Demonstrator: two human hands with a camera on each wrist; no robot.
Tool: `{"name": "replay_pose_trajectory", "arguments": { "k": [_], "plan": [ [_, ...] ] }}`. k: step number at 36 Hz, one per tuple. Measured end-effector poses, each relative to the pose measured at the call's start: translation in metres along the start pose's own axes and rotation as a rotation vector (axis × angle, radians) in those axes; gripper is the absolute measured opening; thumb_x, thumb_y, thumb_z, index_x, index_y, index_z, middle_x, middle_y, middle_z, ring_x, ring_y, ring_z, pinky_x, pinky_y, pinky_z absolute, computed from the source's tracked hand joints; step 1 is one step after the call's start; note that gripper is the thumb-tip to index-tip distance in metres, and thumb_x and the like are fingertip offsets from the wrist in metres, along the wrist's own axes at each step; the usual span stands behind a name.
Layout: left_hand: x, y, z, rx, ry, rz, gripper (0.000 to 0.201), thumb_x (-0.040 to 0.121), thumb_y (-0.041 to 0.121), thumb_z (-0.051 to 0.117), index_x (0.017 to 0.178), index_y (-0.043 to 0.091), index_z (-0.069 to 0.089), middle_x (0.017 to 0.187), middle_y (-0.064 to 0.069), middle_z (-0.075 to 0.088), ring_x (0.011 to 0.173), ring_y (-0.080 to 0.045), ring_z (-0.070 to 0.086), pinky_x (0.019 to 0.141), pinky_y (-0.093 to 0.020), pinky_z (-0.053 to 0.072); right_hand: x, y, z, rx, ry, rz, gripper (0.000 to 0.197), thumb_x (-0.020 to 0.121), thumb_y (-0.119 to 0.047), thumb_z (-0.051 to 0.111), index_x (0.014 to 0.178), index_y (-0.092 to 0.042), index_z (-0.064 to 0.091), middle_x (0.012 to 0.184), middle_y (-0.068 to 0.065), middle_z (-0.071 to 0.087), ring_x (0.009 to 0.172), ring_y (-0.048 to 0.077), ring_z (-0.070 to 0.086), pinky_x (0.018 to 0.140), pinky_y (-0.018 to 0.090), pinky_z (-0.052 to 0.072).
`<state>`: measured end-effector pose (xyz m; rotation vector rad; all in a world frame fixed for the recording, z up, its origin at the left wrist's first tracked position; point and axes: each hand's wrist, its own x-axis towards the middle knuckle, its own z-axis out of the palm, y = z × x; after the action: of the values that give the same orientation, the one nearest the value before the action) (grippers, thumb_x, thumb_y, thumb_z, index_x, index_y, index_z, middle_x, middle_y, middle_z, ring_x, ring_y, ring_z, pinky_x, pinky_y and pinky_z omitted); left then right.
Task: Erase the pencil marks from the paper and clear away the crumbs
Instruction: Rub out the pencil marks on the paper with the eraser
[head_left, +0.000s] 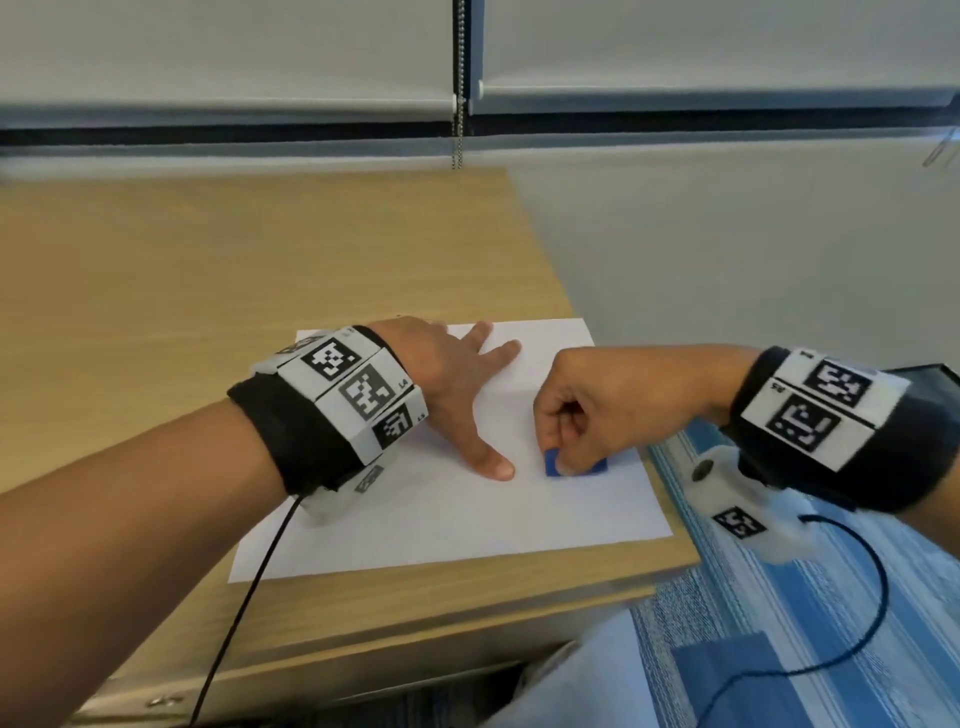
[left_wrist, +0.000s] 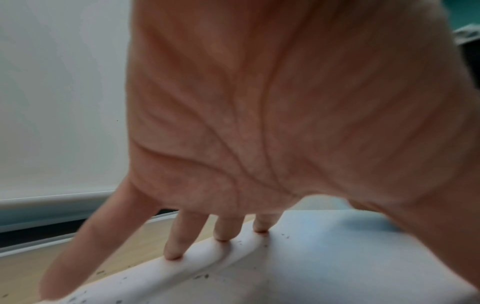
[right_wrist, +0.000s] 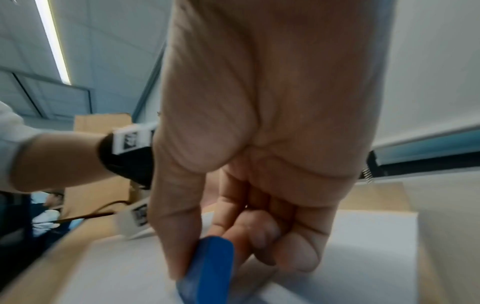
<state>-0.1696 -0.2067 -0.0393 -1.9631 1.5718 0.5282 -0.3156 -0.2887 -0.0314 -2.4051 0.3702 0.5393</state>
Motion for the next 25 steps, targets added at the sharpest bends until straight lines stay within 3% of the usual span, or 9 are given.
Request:
{"name": "replay_pose_trajectory", "arguments": {
  "k": [3,9,12,15,20,25],
  "plan": [
    [0.000,0.001,0.000,-0.005,-0.002,0.004,0.130,0.061,0.086,0.057,0.147,0.038,-0.027,0.158,0.008,-0.027,0.149,-0.034,-0.005,0.114,-0.054,0.017,-0.005,-0.008,0.009,-0.030,-0.142,-0.031,0.005,0.079,-0.010,0.073,0.084,-0.010,0.071,0.056,-0.012,0.059,0.051,-0.002,0.052,0.054,0.010,0.042],
    [0.001,-0.001,0.002,-0.012,0.006,0.009,0.130,0.060,0.088,0.056,0.146,0.039,-0.028,0.158,0.010,-0.028,0.149,-0.031,-0.004,0.113,-0.053,0.019,0.008,0.001,-0.008,-0.066,0.123,0.017,0.006,0.078,-0.015,0.075,0.076,-0.014,0.069,0.062,-0.009,0.061,0.052,0.000,0.050,0.056,0.016,0.044],
    [0.001,-0.002,0.002,-0.015,0.013,0.010,0.130,0.059,0.088,0.057,0.146,0.040,-0.027,0.158,0.011,-0.027,0.149,-0.031,-0.004,0.113,-0.053,0.019,0.004,0.000,-0.002,-0.041,0.008,0.006,0.010,0.078,-0.014,0.074,0.073,-0.019,0.068,0.055,-0.014,0.059,0.050,-0.001,0.051,0.055,0.013,0.043],
    [0.003,-0.001,0.002,-0.014,0.012,0.008,0.132,0.058,0.088,0.057,0.146,0.039,-0.029,0.157,0.010,-0.028,0.149,-0.031,-0.005,0.113,-0.053,0.019,0.005,-0.003,-0.002,-0.069,-0.059,-0.001,0.004,0.078,-0.013,0.075,0.080,-0.013,0.071,0.057,-0.014,0.060,0.052,-0.004,0.053,0.054,0.010,0.043],
    [0.003,-0.006,0.007,-0.029,0.039,0.014,0.138,0.054,0.091,0.056,0.147,0.033,-0.029,0.157,0.016,-0.026,0.150,-0.027,-0.004,0.112,-0.051,0.023,0.034,0.017,-0.032,-0.101,0.177,0.030,0.010,0.078,-0.017,0.076,0.085,-0.009,0.074,0.071,-0.005,0.070,0.059,-0.003,0.057,0.069,0.023,0.051],
    [0.004,-0.004,0.004,-0.006,0.013,0.011,0.134,0.056,0.091,0.054,0.146,0.035,-0.028,0.157,0.013,-0.029,0.149,-0.029,-0.005,0.112,-0.054,0.021,0.054,0.035,-0.054,-0.133,0.389,0.094,0.009,0.080,-0.013,0.072,0.083,-0.005,0.071,0.068,-0.008,0.064,0.056,-0.001,0.056,0.065,0.021,0.044]
  ]
}}
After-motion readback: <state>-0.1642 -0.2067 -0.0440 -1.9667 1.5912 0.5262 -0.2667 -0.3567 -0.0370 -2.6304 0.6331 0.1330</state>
